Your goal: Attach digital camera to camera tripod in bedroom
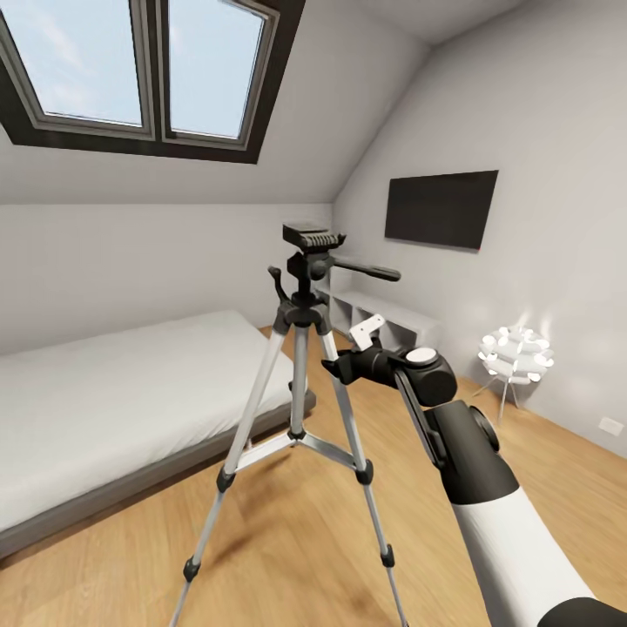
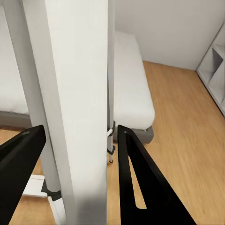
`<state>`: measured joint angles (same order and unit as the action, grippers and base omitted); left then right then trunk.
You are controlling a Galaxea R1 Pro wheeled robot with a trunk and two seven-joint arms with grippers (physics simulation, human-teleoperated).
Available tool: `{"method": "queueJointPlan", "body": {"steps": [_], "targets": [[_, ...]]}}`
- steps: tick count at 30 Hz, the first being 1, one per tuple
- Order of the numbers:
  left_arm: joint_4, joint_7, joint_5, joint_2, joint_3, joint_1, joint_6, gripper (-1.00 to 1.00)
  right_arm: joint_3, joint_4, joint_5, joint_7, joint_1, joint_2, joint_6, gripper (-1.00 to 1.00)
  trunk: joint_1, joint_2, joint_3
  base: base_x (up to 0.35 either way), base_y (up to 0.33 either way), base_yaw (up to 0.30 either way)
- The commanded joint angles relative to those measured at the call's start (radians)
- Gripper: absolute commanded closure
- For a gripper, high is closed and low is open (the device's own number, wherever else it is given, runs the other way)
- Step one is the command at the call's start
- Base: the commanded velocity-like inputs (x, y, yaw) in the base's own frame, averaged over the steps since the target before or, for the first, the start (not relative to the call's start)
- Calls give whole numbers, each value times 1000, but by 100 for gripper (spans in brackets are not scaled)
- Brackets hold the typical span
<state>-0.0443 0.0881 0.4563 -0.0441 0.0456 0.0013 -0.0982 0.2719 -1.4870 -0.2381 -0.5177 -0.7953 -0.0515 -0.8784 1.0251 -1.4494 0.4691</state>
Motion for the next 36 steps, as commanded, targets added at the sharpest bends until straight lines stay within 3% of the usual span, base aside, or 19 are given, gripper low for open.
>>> {"method": "queueJointPlan", "body": {"steps": [1,7,14,36], "targets": [[-1,3,-2,0,4,0,-2,-100,0,7,-10,-9,-1,0,9,100,0,-1,1,0,0,0],[-1,3,-2,0,5,0,-2,-100,0,60,-9,-14,-1,1,110,100,0,-1,1,0,0,0],[-1,3,-2,0,4,0,-2,-100,-1,77,-10,-16,-1,1,154,100,0,-1,1,0,0,0],[-2,3,-2,0,4,0,-2,-100,-1,87,-9,-14,-1,1,165,100,0,-1,1,0,0,0]]}}
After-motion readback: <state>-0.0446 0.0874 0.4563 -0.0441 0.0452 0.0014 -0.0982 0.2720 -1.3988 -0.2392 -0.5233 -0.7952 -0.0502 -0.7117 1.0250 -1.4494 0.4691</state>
